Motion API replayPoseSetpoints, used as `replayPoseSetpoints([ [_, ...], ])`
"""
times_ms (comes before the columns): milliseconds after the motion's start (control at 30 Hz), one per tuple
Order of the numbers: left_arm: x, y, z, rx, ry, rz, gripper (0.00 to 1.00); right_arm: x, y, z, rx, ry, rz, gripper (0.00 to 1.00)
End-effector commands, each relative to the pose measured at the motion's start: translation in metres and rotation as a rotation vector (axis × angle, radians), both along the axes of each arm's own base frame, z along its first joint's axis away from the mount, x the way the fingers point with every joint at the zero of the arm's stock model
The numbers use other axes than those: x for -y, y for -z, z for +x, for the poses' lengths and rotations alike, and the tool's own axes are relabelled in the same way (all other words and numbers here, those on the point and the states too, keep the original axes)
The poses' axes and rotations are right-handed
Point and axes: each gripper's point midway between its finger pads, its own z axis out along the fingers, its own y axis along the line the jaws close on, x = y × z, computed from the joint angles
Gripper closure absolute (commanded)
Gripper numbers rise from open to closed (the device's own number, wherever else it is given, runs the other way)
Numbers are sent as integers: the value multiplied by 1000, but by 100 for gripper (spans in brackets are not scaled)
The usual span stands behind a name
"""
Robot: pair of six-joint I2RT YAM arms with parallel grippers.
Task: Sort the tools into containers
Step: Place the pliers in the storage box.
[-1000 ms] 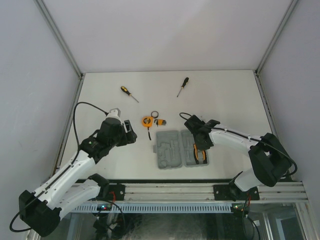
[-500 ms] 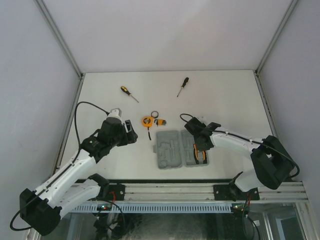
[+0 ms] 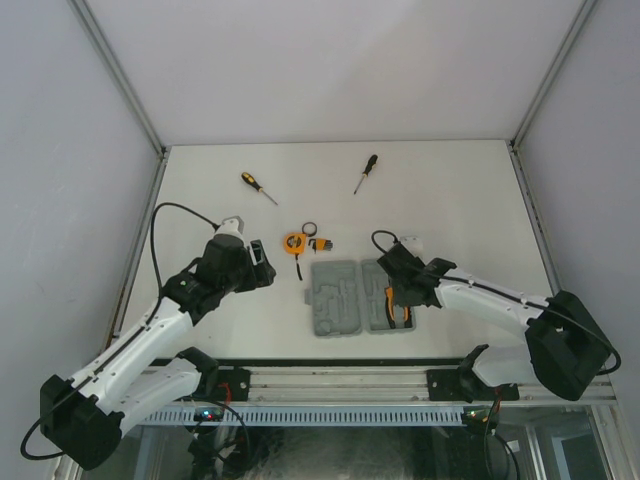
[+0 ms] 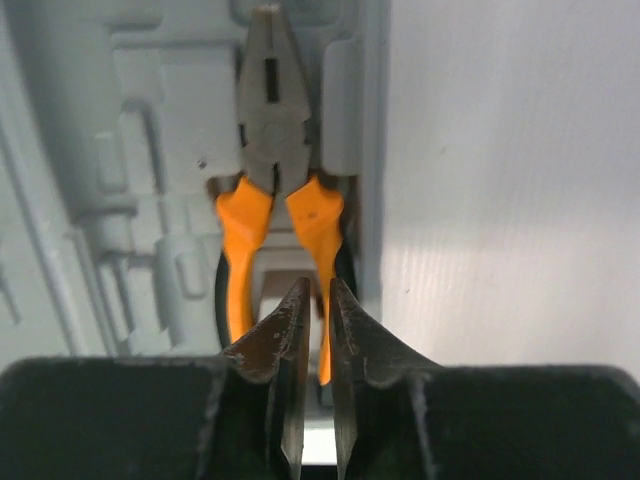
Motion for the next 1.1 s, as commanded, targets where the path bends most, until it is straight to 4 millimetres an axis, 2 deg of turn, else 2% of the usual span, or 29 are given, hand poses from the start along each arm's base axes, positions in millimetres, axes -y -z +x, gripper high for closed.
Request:
replayPoseSetpoints([
  [0, 3, -18, 11, 54, -16, -23, 27, -19, -19, -2, 12, -31, 128, 86],
  [133, 3, -19, 12, 56, -16, -26, 27, -3, -29, -1, 4, 21, 112, 85],
  [333, 5, -16, 13, 41, -7, -23, 27, 13, -14, -19, -79, 72, 64, 85],
  [467, 9, -15, 13, 37, 3, -30, 27, 5, -5, -23, -109, 53, 118, 85],
  [633, 9, -16, 13, 40, 7, -27, 28, -6, -5, -20, -105, 25, 162, 86],
  [1067, 10, -15, 14, 35, 6, -34, 28, 11, 13, -29, -193, 57, 33, 97],
])
